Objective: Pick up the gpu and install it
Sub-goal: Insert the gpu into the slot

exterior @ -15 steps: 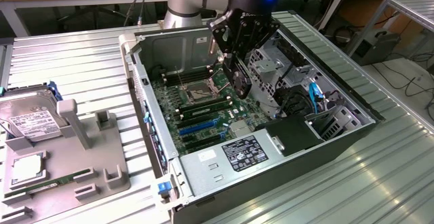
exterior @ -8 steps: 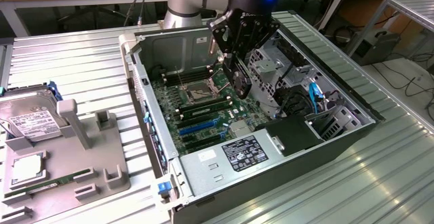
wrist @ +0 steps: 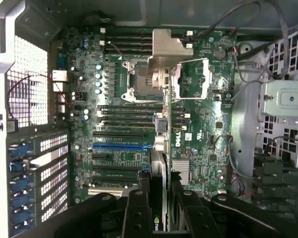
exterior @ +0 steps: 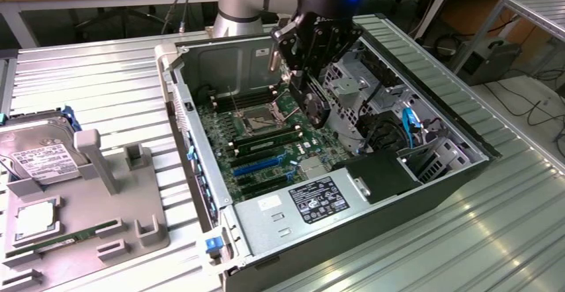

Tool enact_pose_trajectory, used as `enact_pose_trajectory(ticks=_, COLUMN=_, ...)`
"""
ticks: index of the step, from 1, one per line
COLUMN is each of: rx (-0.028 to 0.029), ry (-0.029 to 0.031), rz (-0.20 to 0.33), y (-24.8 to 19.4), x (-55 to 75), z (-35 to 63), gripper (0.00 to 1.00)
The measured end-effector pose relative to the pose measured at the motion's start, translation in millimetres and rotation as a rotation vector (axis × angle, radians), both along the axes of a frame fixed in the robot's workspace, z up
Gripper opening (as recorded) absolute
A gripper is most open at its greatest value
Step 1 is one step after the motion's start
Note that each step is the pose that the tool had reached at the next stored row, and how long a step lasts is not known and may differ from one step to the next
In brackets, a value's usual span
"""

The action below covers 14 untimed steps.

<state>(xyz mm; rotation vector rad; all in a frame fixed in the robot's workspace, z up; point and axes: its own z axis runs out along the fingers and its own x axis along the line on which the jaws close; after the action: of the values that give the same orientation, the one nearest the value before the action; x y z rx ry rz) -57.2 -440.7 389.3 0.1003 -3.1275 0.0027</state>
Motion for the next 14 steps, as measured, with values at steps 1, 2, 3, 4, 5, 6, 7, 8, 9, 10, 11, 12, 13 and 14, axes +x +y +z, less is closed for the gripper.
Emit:
enact_pose_trajectory(ticks=1, rx=-0.0001, ry=-0.0001, rz=0.025, y=0.0, x=0.0, z=0.0, gripper=0.26)
enact_pose_trajectory(ticks=2, rx=0.0, ry=-0.0002, rz=0.043, y=0.0, x=0.0, z=0.0, gripper=0.26)
enact_pose_trajectory(ticks=3, rx=0.0, ry=-0.0002, rz=0.082, y=0.0, x=0.0, z=0.0, gripper=0.26)
enact_pose_trajectory(ticks=4, rx=0.0, ry=-0.0002, rz=0.101, y=0.0, x=0.0, z=-0.1, gripper=0.26)
enact_pose_trajectory(ticks=5, rx=-0.0001, ry=-0.0002, rz=0.119, y=0.0, x=0.0, z=-0.1, gripper=0.26)
enact_pose_trajectory(ticks=6, rx=-0.0001, ry=-0.0003, rz=0.145, y=0.0, x=0.0, z=-0.1, gripper=0.26)
enact_pose_trajectory(ticks=7, rx=0.0, ry=-0.0003, rz=0.165, y=0.0, x=0.0, z=-0.1, gripper=0.26)
enact_pose_trajectory(ticks=8, rx=0.0, ry=-0.0003, rz=0.191, y=0.0, x=0.0, z=-0.2, gripper=0.26)
enact_pose_trajectory(ticks=9, rx=0.0, ry=-0.0003, rz=0.218, y=0.0, x=0.0, z=-0.2, gripper=0.26)
enact_pose_trajectory(ticks=10, rx=0.0, ry=-0.0003, rz=0.235, y=0.0, x=0.0, z=-0.3, gripper=0.26)
enact_pose_trajectory(ticks=11, rx=0.0, ry=-0.0003, rz=0.269, y=0.0, x=0.0, z=-0.4, gripper=0.26)
enact_pose_trajectory(ticks=12, rx=-0.0001, ry=-0.0003, rz=0.299, y=0.0, x=0.0, z=-0.5, gripper=0.26)
enact_pose_trajectory(ticks=13, rx=-0.0001, ry=-0.0003, rz=0.331, y=0.0, x=0.0, z=-0.7, gripper=0.26)
enact_pose_trajectory(ticks=14, rx=-0.0001, ry=-0.0003, rz=0.361, y=0.0, x=0.0, z=-0.9, gripper=0.26)
